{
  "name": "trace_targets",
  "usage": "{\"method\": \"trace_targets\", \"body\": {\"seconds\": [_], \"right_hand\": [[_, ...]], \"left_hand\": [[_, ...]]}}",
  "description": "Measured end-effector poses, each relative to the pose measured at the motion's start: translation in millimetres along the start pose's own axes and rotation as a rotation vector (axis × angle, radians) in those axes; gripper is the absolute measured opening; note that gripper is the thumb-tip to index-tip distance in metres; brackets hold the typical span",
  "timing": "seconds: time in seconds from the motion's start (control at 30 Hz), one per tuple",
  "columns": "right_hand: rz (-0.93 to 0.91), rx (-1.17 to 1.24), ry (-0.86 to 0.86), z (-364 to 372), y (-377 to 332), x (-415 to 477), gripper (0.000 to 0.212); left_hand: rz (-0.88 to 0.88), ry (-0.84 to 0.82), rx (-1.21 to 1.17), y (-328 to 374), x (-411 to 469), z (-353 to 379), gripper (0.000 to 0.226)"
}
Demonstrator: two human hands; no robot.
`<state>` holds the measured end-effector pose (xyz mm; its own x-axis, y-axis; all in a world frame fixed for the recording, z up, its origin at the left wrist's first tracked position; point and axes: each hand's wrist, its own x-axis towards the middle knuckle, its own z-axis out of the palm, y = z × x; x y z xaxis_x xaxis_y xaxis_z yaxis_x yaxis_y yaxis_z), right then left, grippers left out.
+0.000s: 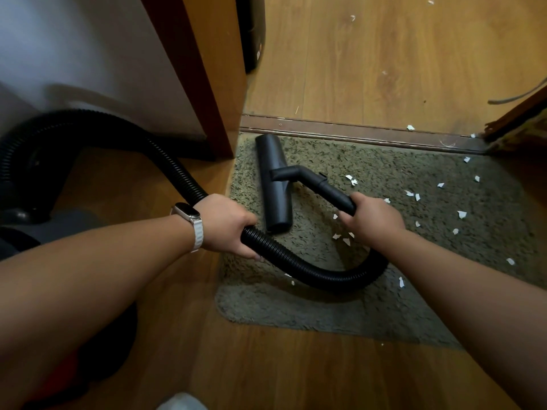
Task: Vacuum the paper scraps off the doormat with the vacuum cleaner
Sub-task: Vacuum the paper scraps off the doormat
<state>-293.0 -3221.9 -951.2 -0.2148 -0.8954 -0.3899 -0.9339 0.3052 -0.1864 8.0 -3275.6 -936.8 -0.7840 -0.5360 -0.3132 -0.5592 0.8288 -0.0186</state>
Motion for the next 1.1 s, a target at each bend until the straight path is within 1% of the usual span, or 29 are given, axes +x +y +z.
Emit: {"method": "trace_targets", "body": {"seconds": [0.13,0.3,0.5,0.67,0.77,0.83,0.93,1.0,1.1], "right_hand": [[0.083,0.033,0.005,0,19,-5,0.026],[0.165,0.102,0.017,3,42,-12,0.026],[0.26,0.19,0.031,8,62,-22,0.031],[0.225,0.165,0.027,8,48,-22,0.028],[0.134,0.102,-0.003,3,25,-18,0.023],[0.059,0.056,-0.017,-1,7,-13,0.022],[-0.004,0.012,-0.012,-4,-11,-6,0.022],[0.021,0.027,0.002,-6,-11,-1,0.023],[0.108,0.061,0.032,-9,3,5,0.025]], "left_hand": [[-0.014,0.023,-0.027,1,5,1,0.076],[0.0,0.012,-0.032,6,10,-1,0.065],[0.017,0.008,-0.017,12,14,-5,0.065],[0.033,0.011,-0.006,10,12,-8,0.064],[0.059,0.028,0.008,7,9,-7,0.063],[0.063,0.008,0.01,4,5,-6,0.062],[0.039,-0.017,0.017,0,-2,-6,0.067],[0.021,-0.018,0.016,-1,-4,-6,0.07],[-0.028,0.005,0.002,-4,-3,-8,0.07]]}}
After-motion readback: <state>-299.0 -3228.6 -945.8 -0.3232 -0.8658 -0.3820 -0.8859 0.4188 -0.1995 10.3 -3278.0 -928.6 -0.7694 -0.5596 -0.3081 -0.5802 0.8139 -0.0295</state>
